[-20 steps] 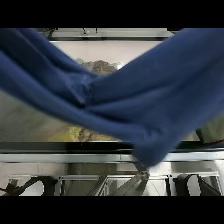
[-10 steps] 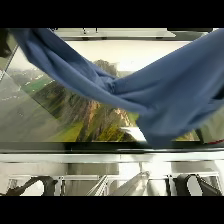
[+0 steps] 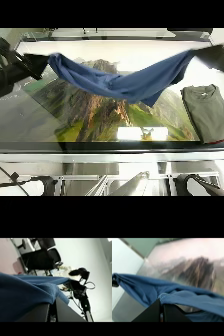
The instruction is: Fold the shirts.
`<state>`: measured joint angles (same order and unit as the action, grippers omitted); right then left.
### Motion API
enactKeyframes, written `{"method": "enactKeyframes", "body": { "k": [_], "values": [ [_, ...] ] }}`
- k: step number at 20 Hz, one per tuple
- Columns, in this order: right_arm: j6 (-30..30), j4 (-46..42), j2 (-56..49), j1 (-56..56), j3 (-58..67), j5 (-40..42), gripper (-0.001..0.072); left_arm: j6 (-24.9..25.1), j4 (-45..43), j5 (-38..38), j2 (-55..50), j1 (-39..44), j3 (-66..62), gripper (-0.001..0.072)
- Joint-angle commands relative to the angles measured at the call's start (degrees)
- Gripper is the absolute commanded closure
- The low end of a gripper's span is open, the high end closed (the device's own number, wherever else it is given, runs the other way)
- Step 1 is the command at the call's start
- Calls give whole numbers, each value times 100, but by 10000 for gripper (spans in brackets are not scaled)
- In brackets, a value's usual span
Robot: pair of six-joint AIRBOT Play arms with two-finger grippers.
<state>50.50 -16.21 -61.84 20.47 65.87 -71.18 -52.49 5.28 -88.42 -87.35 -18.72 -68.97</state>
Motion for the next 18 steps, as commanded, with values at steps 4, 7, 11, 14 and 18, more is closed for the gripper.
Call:
{"method": "enactKeyframes", "body": {
  "k": [4, 7, 11, 14, 18],
  "values": [
    [267, -1080, -531, -262, -1440, 306, 642, -149, -1408, -177, -916, -118, 273, -13],
    [374, -1436, -702, -262, -1572, 299, 210, -334, -2225, -111, -1038, -238, 118, -13],
    [446, -1801, -699, -35, -1574, -79, 210, -1147, -4245, -275, -879, -101, -461, -11],
    [678, -2238, -697, 181, -1773, -514, 210, -1174, -4627, 275, -424, 319, -271, -9],
    [658, -2315, -699, 190, -2728, -402, 210, -1320, -4629, 1169, -505, 1067, -730, -7]
  ]
}}
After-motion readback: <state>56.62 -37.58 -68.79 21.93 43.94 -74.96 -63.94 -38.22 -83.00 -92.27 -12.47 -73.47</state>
